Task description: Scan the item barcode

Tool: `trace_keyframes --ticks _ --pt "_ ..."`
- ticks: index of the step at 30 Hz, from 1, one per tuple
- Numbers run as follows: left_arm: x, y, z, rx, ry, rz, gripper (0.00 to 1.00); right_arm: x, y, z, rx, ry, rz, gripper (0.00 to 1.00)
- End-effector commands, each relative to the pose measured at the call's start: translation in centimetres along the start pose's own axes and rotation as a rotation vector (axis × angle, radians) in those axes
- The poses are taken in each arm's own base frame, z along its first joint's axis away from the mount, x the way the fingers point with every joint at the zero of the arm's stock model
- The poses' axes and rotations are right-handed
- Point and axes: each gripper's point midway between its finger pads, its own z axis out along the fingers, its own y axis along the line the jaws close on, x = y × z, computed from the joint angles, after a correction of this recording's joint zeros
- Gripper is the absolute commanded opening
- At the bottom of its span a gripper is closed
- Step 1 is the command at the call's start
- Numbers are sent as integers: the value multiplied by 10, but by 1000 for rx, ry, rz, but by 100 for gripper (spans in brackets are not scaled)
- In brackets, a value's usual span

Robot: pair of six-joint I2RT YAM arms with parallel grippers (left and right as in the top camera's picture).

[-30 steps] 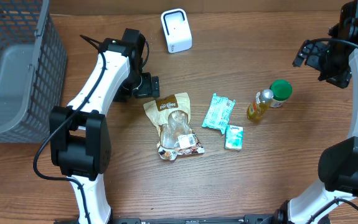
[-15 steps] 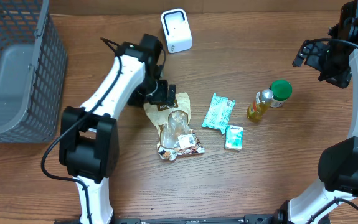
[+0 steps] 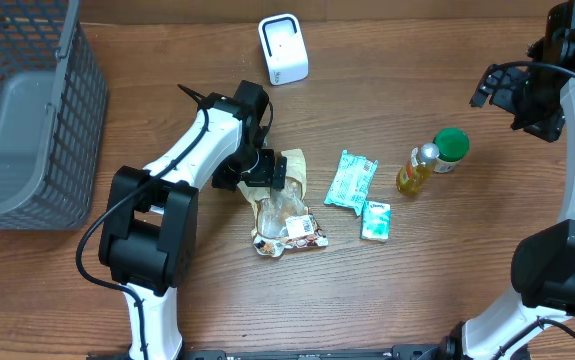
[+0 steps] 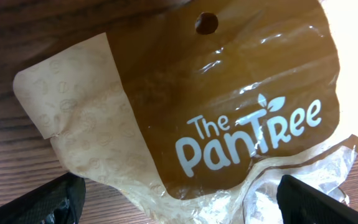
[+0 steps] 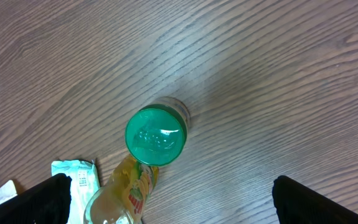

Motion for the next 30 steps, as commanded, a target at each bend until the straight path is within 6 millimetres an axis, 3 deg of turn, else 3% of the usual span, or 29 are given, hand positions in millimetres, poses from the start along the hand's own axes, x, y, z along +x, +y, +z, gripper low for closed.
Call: trace_keyframes --ticks 1,17,30 --pt "3 -4 -2 14 -4 -9 97 -1 0 -6 0 -20 4 100" --pt "2 -16 2 9 -22 23 86 -1 0 -6 0 -20 4 100" --pt "-1 -21 4 -41 -53 36 85 -1 0 -6 0 -20 4 100"
